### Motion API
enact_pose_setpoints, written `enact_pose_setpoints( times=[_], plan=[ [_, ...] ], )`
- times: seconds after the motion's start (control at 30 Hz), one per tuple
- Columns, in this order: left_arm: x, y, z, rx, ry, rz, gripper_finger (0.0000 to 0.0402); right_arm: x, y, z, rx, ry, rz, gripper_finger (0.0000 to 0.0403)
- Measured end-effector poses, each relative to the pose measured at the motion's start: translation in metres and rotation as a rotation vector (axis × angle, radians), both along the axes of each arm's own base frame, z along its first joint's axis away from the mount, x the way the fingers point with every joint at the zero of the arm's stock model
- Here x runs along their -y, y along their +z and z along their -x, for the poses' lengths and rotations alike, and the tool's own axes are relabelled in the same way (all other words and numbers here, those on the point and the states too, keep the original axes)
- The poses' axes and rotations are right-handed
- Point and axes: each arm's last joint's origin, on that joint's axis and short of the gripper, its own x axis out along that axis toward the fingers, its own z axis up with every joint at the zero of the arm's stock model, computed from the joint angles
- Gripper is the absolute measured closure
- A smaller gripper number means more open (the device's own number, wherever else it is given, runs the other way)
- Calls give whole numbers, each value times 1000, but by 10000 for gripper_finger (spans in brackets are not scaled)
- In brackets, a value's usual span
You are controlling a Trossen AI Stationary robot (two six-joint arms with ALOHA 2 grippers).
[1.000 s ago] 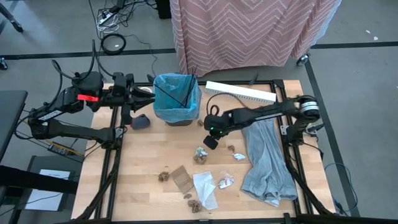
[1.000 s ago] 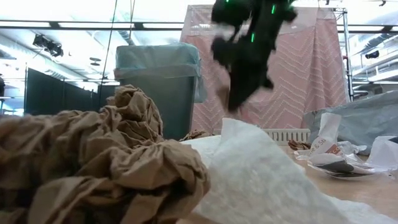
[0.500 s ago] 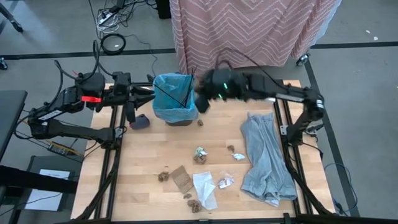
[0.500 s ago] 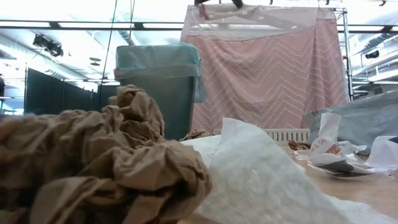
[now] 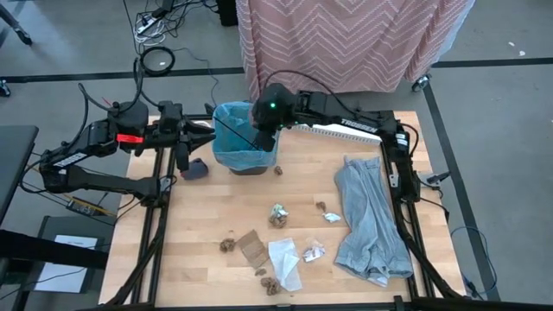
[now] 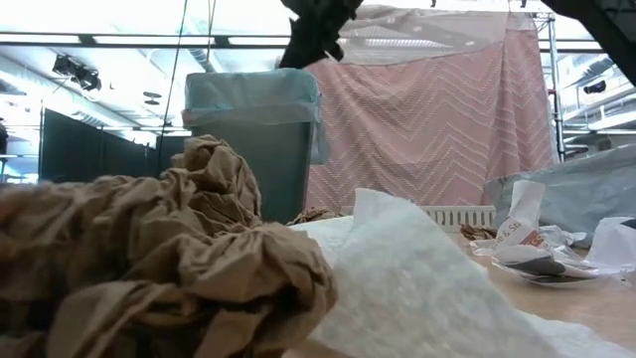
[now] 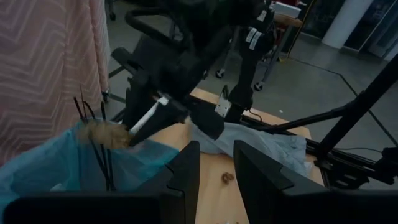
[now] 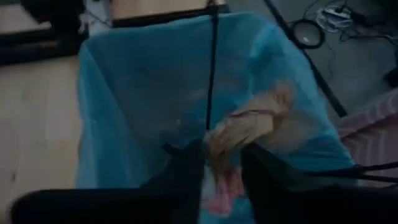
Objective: Place trash/remove bag and relplace
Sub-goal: Put the brown napkin into the black trash bin
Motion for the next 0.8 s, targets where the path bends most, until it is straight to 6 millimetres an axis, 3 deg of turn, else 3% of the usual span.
enact_pose_setpoints(
  times=[0.2,0.33,0.47,0.63,0.8],
  plan=[
    [0,-1,0,-5,2,19,296,-12,10,11,-5,8,-71,205],
    [0,-3,1,-24,2,23,296,-42,32,44,-83,141,-180,200],
    [0,-3,1,-29,2,23,296,-78,28,62,-272,179,-180,211],
    [0,-3,0,-26,3,26,296,-105,-7,49,-358,164,-67,211],
    [1,-3,0,-23,-6,47,296,-106,-80,39,-441,101,-107,214]
  ],
)
